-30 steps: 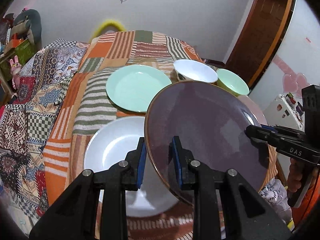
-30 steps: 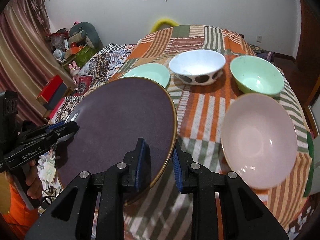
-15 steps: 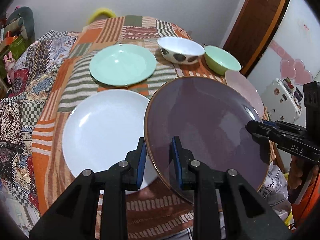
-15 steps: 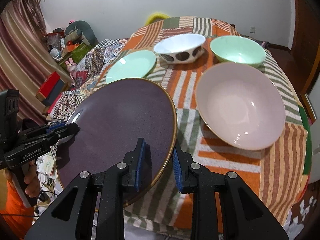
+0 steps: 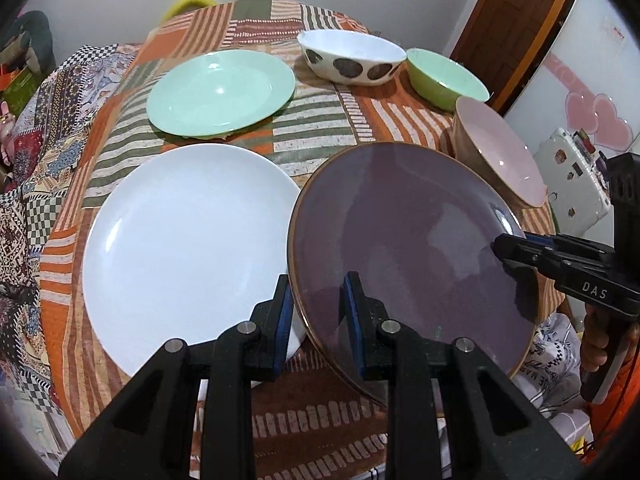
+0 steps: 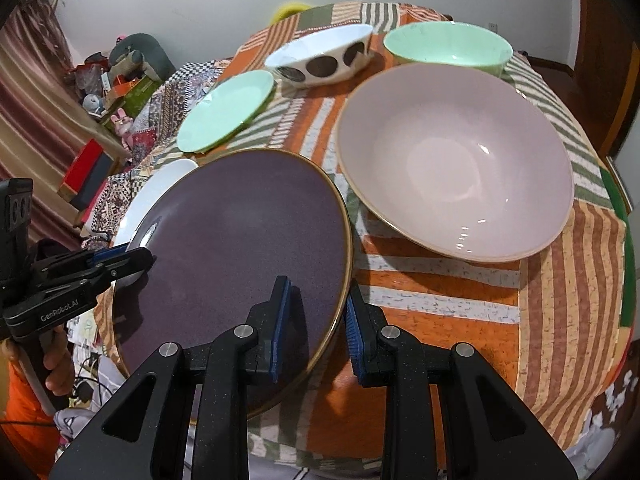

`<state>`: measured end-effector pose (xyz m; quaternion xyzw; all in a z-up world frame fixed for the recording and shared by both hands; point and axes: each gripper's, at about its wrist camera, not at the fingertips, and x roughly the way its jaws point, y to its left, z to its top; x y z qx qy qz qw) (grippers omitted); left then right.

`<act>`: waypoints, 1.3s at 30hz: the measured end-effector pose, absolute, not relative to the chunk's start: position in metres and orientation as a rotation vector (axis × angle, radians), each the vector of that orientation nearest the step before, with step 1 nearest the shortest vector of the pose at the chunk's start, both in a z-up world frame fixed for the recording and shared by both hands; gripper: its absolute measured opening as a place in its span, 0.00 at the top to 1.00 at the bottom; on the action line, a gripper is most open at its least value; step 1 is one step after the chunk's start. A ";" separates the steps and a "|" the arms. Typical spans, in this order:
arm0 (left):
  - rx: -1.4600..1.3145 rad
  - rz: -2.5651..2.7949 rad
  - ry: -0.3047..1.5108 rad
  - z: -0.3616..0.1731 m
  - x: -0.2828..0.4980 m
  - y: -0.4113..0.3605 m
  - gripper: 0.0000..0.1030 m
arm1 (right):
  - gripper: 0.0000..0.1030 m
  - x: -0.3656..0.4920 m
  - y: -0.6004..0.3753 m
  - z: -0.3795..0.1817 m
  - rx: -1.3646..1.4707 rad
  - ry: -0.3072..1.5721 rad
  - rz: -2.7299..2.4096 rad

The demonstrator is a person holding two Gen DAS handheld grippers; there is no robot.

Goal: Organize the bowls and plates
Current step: 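Lift the dark purple plate off the white plate and carry it aside, then open the left gripper off the dark plate while the right gripper keeps holding it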

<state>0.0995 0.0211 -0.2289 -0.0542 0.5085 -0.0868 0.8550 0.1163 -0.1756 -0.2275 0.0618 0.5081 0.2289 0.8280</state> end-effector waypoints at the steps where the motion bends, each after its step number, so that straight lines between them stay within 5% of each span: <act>1: -0.105 -0.184 1.072 -0.230 0.101 0.019 0.76 | 0.77 0.117 -0.177 -0.229 0.134 1.084 0.482; 27: -0.072 -0.175 1.041 -0.230 0.113 0.018 0.76 | 0.73 0.123 -0.187 -0.228 0.074 1.111 0.433; 30: -0.086 -0.160 1.026 -0.221 0.107 0.025 0.72 | 0.68 0.118 -0.192 -0.219 0.077 1.094 0.440; 39: -0.133 -0.058 0.929 -0.188 0.077 0.065 0.39 | 0.50 0.106 -0.175 -0.178 0.019 0.974 0.473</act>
